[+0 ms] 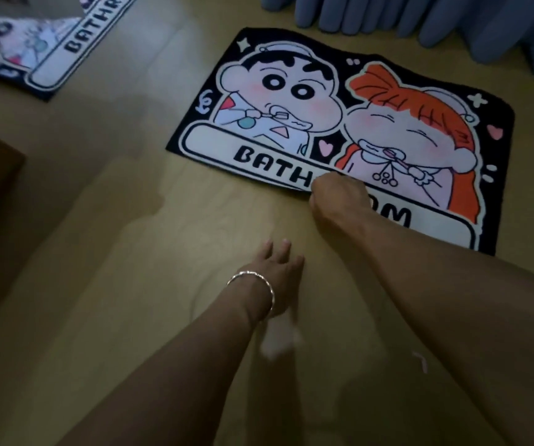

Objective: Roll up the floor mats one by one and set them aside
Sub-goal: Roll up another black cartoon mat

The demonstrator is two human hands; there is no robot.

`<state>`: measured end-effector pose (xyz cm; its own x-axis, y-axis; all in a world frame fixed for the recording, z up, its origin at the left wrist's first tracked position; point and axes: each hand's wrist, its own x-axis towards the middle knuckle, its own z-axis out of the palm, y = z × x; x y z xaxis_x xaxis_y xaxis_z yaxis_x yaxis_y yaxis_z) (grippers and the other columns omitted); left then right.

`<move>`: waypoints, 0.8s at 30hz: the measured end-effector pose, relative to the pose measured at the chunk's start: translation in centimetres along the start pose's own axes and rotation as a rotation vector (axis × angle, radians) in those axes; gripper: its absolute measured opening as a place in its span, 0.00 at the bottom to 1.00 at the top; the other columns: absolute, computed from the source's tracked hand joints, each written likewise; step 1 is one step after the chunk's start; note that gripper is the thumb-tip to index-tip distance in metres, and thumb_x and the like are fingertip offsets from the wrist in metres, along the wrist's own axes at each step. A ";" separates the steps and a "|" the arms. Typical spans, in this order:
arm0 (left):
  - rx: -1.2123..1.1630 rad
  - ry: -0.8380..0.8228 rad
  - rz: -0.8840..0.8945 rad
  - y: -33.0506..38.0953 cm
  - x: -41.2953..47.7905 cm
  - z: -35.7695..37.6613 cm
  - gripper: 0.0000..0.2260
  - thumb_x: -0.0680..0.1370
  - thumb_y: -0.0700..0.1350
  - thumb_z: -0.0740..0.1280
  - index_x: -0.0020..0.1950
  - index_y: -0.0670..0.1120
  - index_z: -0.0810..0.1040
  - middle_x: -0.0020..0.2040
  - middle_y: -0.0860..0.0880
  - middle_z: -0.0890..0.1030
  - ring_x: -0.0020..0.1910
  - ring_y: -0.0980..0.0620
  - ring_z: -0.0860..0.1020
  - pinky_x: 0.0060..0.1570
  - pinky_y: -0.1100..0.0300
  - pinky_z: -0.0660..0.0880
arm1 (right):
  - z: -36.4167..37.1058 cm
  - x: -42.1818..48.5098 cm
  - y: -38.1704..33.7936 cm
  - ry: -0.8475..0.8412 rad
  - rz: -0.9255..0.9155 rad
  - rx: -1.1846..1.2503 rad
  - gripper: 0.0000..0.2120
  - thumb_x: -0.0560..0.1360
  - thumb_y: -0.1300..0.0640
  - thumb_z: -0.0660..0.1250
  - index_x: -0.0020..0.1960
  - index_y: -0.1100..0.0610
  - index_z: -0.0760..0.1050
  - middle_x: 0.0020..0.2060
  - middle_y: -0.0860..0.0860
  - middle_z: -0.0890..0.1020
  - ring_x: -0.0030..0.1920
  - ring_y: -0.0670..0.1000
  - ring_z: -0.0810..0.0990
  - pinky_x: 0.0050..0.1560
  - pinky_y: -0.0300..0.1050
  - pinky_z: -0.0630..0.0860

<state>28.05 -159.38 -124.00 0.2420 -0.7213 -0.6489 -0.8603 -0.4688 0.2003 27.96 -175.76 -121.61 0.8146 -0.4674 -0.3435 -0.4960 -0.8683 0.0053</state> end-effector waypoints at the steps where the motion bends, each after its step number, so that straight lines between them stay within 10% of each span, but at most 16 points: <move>1: -0.106 0.071 -0.051 -0.1 -0.6 0.2 0.38 0.77 0.47 0.65 0.78 0.50 0.43 0.78 0.45 0.47 0.76 0.44 0.48 0.73 0.54 0.51 | -0.3 -0.3 0.0 0.006 -0.014 -0.010 0.07 0.79 0.60 0.59 0.48 0.58 0.76 0.37 0.52 0.72 0.39 0.52 0.72 0.42 0.46 0.70; 6: -0.201 0.600 -0.211 -3.0 -1.8 0.0 0.39 0.75 0.45 0.65 0.77 0.52 0.42 0.76 0.42 0.53 0.73 0.42 0.58 0.69 0.45 0.62 | 0.3 -3.2 1.1 -0.076 -0.102 0.165 0.02 0.78 0.58 0.59 0.47 0.54 0.69 0.40 0.53 0.74 0.40 0.53 0.74 0.38 0.44 0.67; 10: 0.102 0.399 -0.357 -7.7 -1.8 -1.5 0.42 0.75 0.39 0.67 0.77 0.52 0.41 0.76 0.41 0.51 0.75 0.41 0.51 0.72 0.42 0.53 | 1.3 -6.8 1.6 -0.244 -0.164 0.186 0.01 0.78 0.57 0.58 0.48 0.53 0.67 0.42 0.52 0.74 0.41 0.52 0.73 0.39 0.44 0.68; 17: 0.112 0.269 -0.436 -10.4 -3.7 -1.0 0.14 0.78 0.46 0.60 0.63 0.51 0.74 0.56 0.48 0.78 0.54 0.47 0.78 0.54 0.54 0.75 | 1.0 -8.7 1.7 -0.282 -0.095 0.288 0.06 0.81 0.60 0.54 0.47 0.51 0.66 0.43 0.51 0.73 0.40 0.50 0.71 0.35 0.42 0.66; 24: -0.035 0.380 -0.468 -9.6 -4.6 -0.2 0.41 0.75 0.54 0.68 0.77 0.53 0.41 0.77 0.44 0.50 0.76 0.44 0.50 0.71 0.43 0.58 | -1.2 -8.1 0.1 -0.250 -0.165 0.302 0.05 0.81 0.60 0.56 0.49 0.52 0.68 0.46 0.51 0.73 0.44 0.50 0.72 0.42 0.43 0.69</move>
<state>35.30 -151.60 -122.80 0.7402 -0.5633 -0.3672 -0.6102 -0.7921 -0.0149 21.62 -172.25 -117.71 0.8112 -0.2390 -0.5338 -0.4609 -0.8231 -0.3319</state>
